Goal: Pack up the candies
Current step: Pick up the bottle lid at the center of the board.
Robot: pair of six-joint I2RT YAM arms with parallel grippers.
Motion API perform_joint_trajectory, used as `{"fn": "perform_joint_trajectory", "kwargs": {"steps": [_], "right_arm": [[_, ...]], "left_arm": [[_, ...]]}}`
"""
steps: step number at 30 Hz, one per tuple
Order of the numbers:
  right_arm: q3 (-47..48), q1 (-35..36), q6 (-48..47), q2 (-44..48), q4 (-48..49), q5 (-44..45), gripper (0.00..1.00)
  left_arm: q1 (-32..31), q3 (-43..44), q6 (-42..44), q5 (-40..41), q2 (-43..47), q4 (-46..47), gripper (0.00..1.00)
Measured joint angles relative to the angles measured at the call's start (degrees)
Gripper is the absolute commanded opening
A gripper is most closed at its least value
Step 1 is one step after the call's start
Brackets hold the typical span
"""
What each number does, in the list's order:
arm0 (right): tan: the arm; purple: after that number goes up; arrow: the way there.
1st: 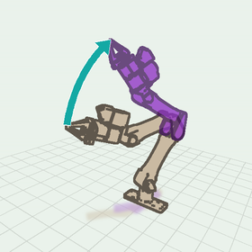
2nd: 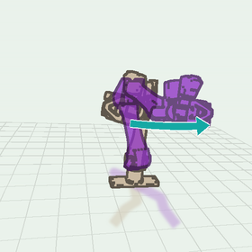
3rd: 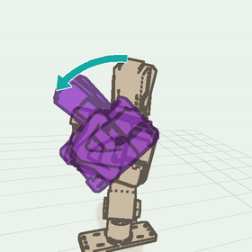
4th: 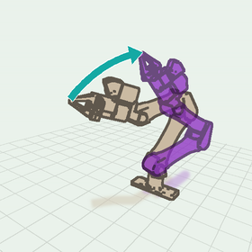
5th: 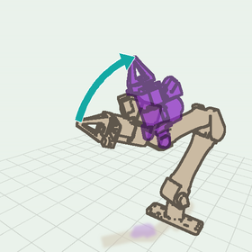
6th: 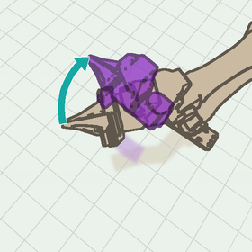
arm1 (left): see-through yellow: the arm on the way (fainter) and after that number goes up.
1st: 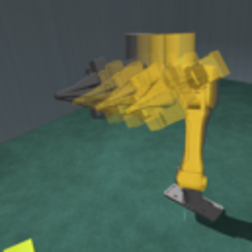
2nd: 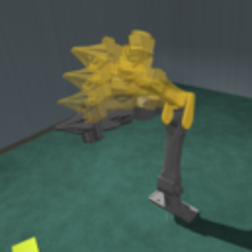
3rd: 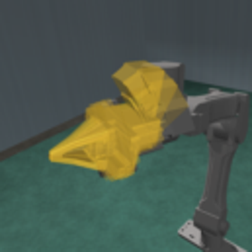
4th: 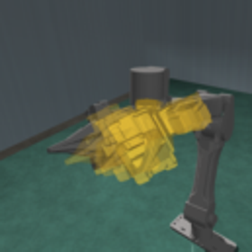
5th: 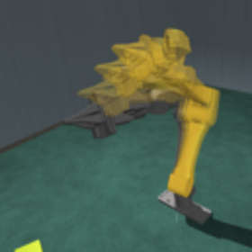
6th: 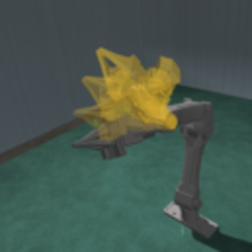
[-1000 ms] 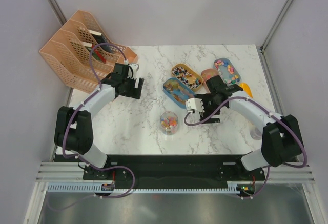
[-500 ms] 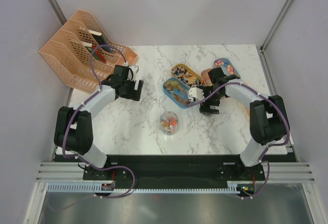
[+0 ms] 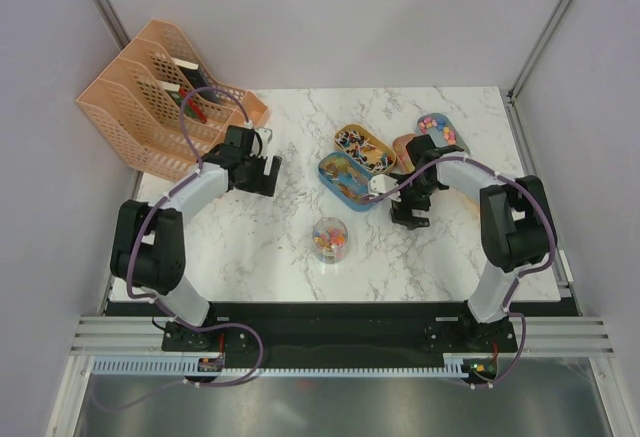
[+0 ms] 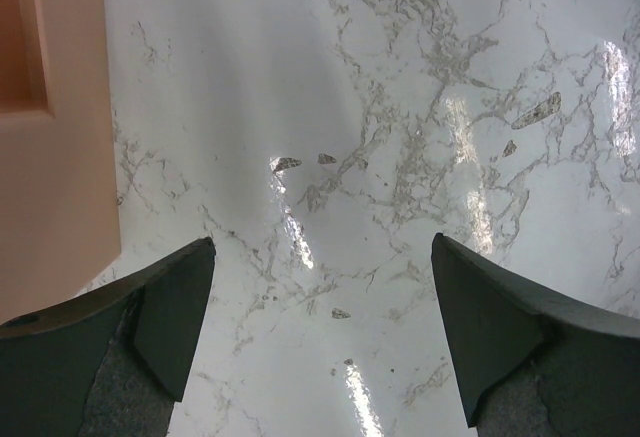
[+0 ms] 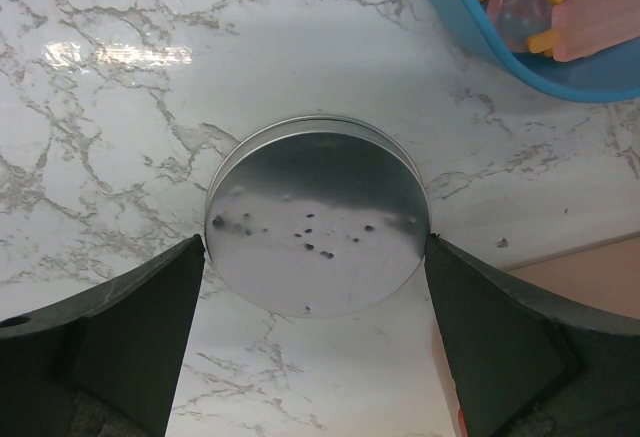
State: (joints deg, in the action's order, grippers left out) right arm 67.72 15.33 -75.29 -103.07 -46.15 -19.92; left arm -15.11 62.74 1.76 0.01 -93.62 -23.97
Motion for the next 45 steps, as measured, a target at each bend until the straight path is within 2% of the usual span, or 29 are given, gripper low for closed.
{"fn": "perform_joint_trajectory", "kwargs": {"steps": [19, 26, 36, 40, 45], "right_arm": [[2.0, -0.2, -0.8, -3.1, -1.2, -1.3, 0.98], [3.8, -0.2, -0.8, -4.6, -1.9, -1.2, 0.86], [4.8, 0.2, -0.8, -2.6, -7.1, -0.9, 0.85], [7.5, 3.2, -0.7, 4.3, -11.9, 0.2, 0.86], [13.9, 13.5, 0.7, 11.5, -14.9, 0.8, 0.88]], "left_arm": [[0.0, 0.5, 0.0, 0.0, -0.5, 0.0, 0.96], [0.0, 0.8, 0.0, 0.0, -1.0, 0.1, 0.96], [0.0, 1.5, 0.0, 0.0, -1.7, 0.1, 0.96], [0.0, 1.5, 0.0, 0.5, -1.7, 0.2, 0.98], [0.1, 1.4, 0.0, 1.5, -1.6, 0.8, 0.98]]}}
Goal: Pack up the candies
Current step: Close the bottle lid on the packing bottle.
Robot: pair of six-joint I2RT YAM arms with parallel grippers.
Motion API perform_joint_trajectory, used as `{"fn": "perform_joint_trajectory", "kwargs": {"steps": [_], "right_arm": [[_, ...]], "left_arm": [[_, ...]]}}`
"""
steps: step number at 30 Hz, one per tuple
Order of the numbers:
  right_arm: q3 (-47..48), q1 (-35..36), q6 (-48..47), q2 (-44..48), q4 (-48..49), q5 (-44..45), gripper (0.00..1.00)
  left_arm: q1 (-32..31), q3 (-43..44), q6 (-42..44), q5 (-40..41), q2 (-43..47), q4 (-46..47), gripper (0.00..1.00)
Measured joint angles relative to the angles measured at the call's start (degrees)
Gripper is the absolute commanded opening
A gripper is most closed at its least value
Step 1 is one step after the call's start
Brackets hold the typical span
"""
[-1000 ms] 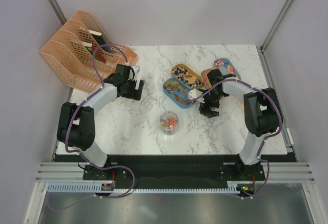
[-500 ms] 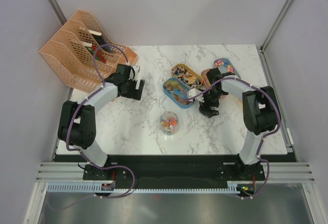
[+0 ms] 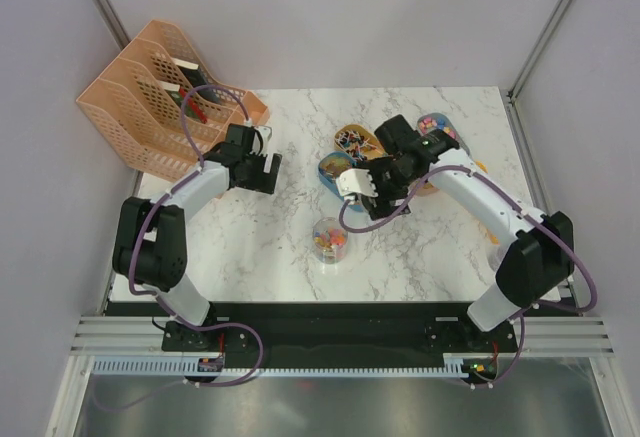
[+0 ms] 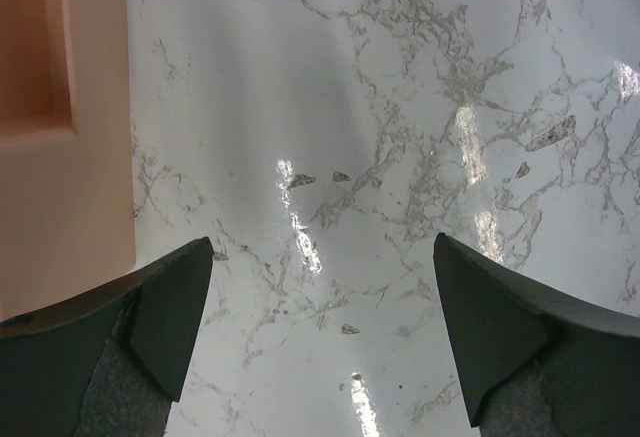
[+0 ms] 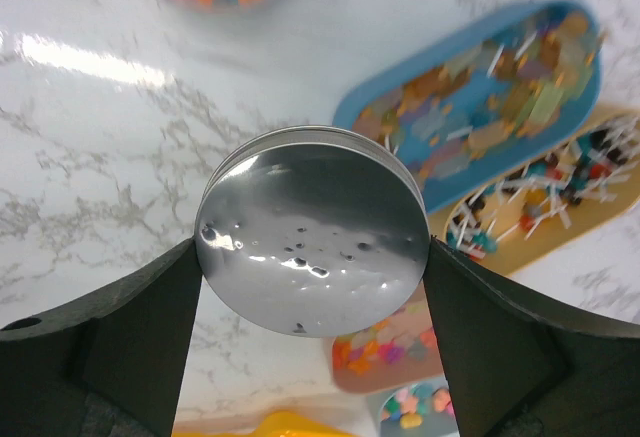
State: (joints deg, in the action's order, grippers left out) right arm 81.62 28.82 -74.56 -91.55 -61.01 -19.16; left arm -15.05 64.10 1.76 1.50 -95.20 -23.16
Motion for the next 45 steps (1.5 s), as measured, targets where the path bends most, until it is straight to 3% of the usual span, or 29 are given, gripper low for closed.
{"fn": "perform_joint_trajectory", "kwargs": {"steps": [7, 14, 45], "right_arm": [[6.0, 14.2, 4.9, -3.7, -0.8, -0.3, 0.88], [6.3, 21.5, 6.6, -8.9, -1.2, -0.3, 0.88], [10.0, 22.9, 7.5, -14.9, -0.2, 1.6, 0.92]], "left_arm": [[1.3, -3.0, 0.0, 0.1, 4.2, 0.6, 0.99], [2.6, -6.1, 0.0, 0.6, 10.1, 1.0, 0.99], [2.7, -9.7, 0.0, 1.0, 14.4, 1.9, 0.99]]}}
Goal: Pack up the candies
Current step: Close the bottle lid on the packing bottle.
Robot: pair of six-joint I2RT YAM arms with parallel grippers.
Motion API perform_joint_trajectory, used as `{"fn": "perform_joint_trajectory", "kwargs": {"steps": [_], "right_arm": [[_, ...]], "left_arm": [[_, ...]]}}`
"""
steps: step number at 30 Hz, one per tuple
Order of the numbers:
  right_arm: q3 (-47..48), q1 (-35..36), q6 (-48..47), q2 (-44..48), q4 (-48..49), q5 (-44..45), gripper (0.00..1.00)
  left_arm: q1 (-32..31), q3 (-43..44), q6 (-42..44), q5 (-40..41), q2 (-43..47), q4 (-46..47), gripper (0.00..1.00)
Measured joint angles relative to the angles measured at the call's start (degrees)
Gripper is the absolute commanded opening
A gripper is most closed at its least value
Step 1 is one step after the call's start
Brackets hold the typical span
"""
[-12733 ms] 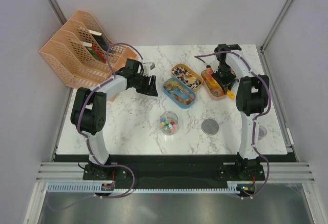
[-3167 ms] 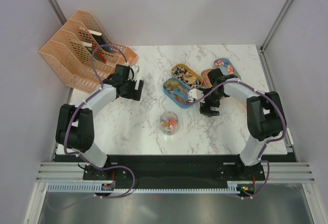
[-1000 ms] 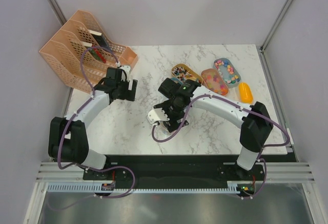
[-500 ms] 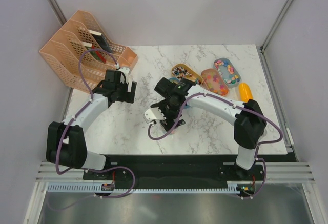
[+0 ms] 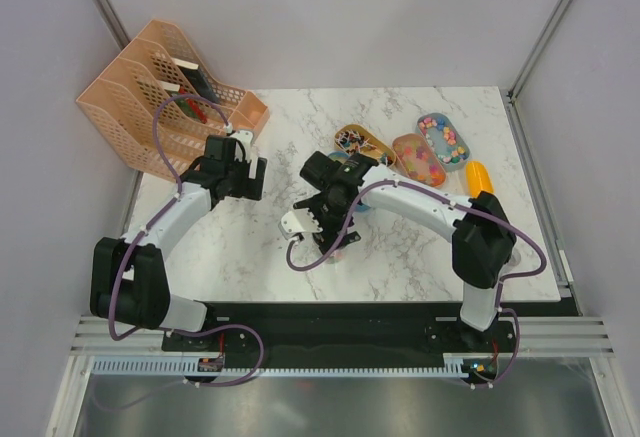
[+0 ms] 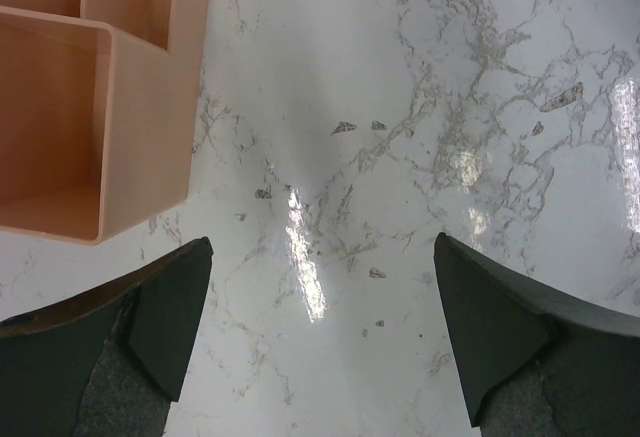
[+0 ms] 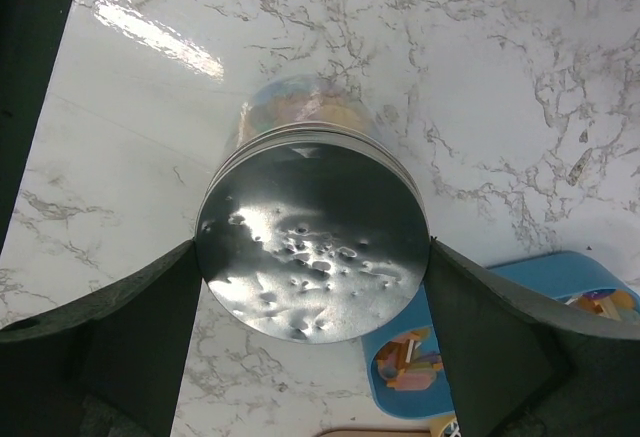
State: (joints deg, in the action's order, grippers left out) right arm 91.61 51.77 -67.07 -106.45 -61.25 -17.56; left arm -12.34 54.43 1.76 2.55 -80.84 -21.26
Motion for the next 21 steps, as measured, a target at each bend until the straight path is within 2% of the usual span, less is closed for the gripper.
{"fn": "perform_joint_trajectory", "kwargs": {"steps": [8, 21], "right_arm": [[1.6, -1.7, 0.3, -1.6, 0.1, -0.3, 0.98], [2.2, -2.9, 1.1, -2.0, 0.6, -1.5, 0.98]], "left_arm": [[0.0, 0.0, 0.0, -0.1, 0.0, 0.4, 0.99], [0.0, 0.0, 0.0, -0.2, -0.2, 0.4, 0.99]]}}
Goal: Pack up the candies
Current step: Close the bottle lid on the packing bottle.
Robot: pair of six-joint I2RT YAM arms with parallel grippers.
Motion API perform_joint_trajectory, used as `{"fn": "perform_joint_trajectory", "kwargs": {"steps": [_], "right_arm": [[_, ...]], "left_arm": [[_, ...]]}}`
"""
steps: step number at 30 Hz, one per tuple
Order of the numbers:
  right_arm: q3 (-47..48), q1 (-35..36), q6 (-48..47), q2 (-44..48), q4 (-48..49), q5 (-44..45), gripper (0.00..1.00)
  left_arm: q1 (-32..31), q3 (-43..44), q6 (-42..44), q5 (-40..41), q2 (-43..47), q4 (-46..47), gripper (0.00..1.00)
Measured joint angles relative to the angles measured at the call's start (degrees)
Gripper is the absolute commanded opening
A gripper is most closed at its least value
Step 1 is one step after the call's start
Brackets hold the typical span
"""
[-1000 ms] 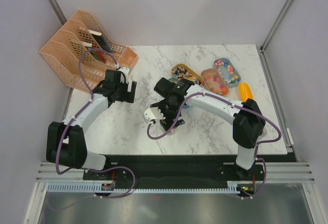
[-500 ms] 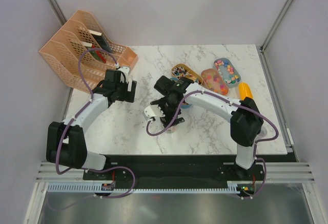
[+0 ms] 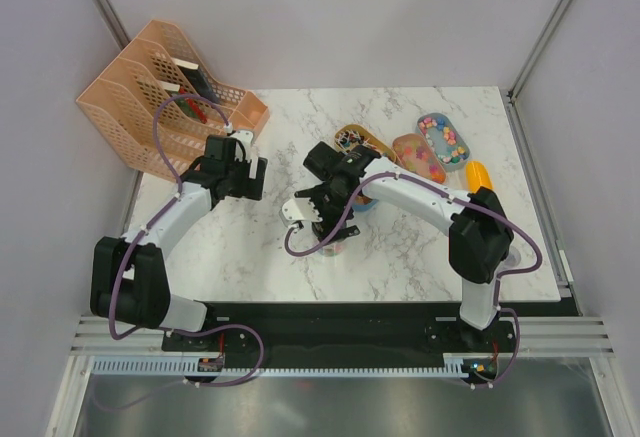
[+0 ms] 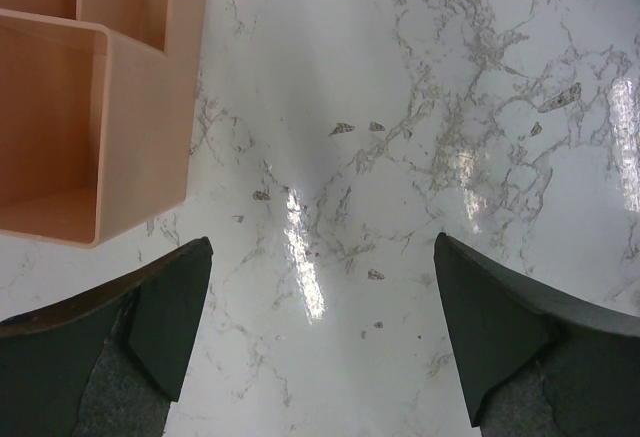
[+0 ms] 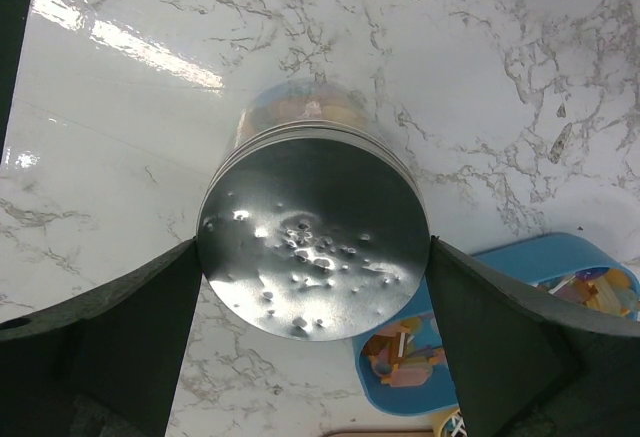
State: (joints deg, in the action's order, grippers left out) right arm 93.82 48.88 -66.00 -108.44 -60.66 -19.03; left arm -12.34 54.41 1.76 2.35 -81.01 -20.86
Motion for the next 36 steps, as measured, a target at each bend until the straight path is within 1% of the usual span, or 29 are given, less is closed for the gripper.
{"fn": "perform_joint_trajectory", "kwargs": {"steps": [8, 17, 27, 34, 36], "right_arm": [[0.0, 0.0, 0.5, 0.7, 0.0, 0.2, 0.98], [-0.7, -0.4, 1.6, 0.9, 0.2, 2.4, 0.98], [-1.9, -3.5, 2.6, 1.0, 0.7, 3.4, 0.98], [-6.4, -5.7, 3.0, 4.1, 0.9, 4.6, 0.98], [-8.3, -6.6, 2.8, 6.1, 0.3, 5.0, 0.73]], "left_arm": [[0.0, 0.0, 0.0, -1.1, -0.4, 0.0, 0.99], [0.0, 0.0, 0.0, -1.2, -0.5, 0.0, 0.99], [0.0, 0.0, 0.0, -1.3, -0.5, 0.0, 0.99], [0.0, -0.1, 0.0, -1.4, -0.5, 0.0, 0.99], [0.0, -0.1, 0.0, -1.4, -0.5, 0.0, 0.99]]}}
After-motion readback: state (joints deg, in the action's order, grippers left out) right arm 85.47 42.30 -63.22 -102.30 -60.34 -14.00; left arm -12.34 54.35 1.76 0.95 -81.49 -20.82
